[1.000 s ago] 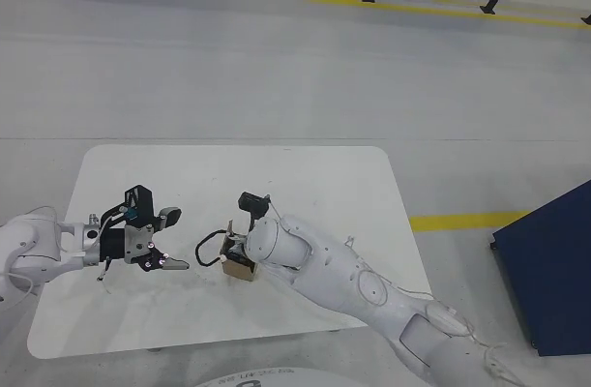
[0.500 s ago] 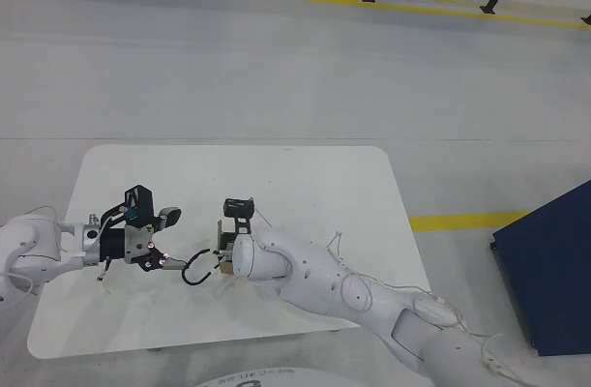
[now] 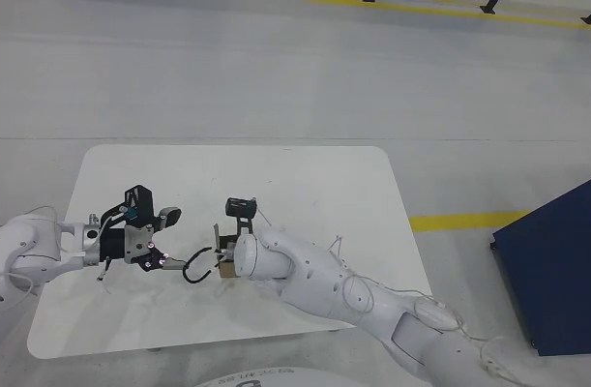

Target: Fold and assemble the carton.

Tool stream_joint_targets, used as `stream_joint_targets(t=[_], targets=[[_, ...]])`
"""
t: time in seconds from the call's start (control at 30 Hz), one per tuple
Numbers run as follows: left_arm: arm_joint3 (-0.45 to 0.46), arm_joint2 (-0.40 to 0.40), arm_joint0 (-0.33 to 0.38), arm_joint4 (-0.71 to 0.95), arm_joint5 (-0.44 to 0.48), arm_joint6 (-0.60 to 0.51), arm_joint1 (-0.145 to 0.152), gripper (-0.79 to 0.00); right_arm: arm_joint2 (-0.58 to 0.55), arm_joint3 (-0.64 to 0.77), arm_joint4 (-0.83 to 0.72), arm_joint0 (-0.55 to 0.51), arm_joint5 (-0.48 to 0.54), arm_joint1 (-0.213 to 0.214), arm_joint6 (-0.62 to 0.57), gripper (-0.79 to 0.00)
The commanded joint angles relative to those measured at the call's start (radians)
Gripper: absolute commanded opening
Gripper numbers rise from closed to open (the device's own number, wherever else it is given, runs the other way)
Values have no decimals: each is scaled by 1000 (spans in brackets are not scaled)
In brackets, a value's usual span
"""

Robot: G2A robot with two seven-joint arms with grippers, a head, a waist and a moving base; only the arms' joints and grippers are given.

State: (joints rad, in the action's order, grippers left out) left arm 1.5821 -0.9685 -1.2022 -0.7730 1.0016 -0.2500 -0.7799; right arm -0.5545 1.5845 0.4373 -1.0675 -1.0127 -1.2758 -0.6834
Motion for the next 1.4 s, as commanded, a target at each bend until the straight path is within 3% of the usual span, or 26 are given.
stream_joint_targets(t=[0.0, 0.37, 0.8, 0.97, 1.1, 1.37], targets=[[0, 0, 0, 0, 0, 0, 0, 0, -45, -23, -36, -23, 0, -12, 53, -785], [0, 0, 0, 0, 0, 0, 0, 0, -256, -57, -129, -144, 0, -60, 227, -785], [0, 0, 0, 0, 0, 0, 0, 0, -495, 239, -96, -454, 0, -70, 310, -785], [0, 0, 0, 0, 0, 0, 0, 0, -495, 251, -23, -477, 0, -85, 284, -785], [0, 0, 0, 0, 0, 0, 0, 0, -402, 242, 204, -434, 0, -77, 142, -785], [0, 0, 0, 0, 0, 0, 0, 0, -402, 242, 204, -434, 0, -77, 142, -785]])
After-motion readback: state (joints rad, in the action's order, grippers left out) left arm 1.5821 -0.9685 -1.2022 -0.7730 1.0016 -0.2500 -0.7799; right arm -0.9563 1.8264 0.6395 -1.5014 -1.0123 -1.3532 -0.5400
